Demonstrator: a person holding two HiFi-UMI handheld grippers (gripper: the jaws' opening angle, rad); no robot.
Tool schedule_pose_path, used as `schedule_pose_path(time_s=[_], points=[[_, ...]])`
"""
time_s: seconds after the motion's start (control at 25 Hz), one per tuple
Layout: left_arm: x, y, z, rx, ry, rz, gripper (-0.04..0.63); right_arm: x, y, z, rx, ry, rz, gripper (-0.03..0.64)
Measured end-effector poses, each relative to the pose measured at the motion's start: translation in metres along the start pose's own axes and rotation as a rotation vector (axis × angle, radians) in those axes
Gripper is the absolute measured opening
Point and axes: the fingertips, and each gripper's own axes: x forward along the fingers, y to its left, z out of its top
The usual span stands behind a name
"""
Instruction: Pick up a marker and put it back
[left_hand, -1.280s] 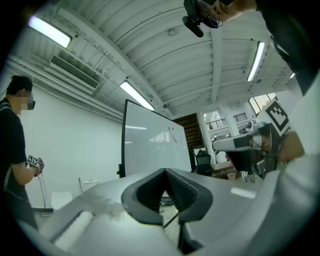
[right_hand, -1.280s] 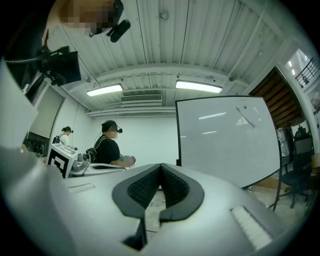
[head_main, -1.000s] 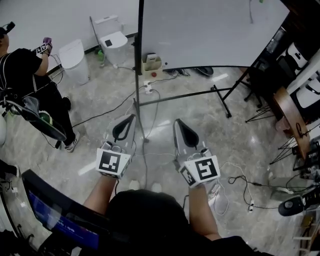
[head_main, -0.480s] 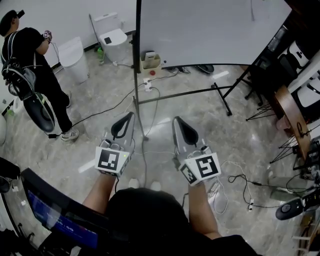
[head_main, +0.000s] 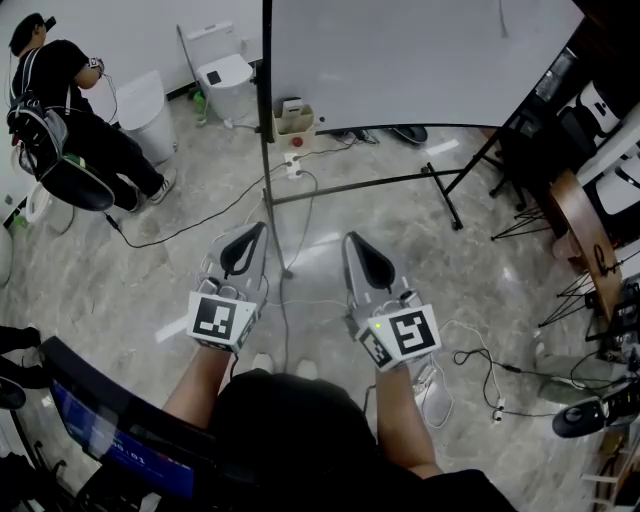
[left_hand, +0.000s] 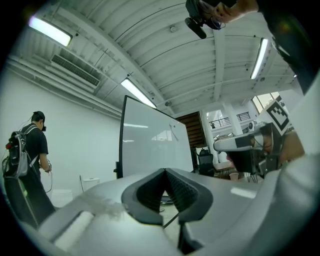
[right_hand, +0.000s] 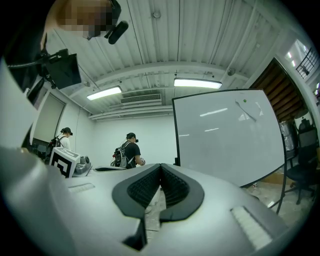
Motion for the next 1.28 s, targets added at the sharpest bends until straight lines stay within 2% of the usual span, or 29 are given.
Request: schedule_pose_path(time_s=[0.32,0.64,0.88,1.28], points=[[-0.001,-0.031,-0.008,0.007,0.031,0.019,0.005,-0.027,-0.011,-0.012,0.014,0.017,0.021,0.009],[0.001,-0.053,-0.007,0.000,0.012,0.025,0.005,-0.044,-0.022,-0.013,0.014,0.017,0.029,0.009],[-0.003,-0.049,-0.009,-0.005,0.021,0.061,0.005,-0.044,-0.021,-0.018,0.033,0.027,0.052,0.009],[0.014,-0.029,-0.020,0.001,0.046,0.059,0.005,-0.015,-0.026,-0.027,0.030,0.049,0.060,0.009]])
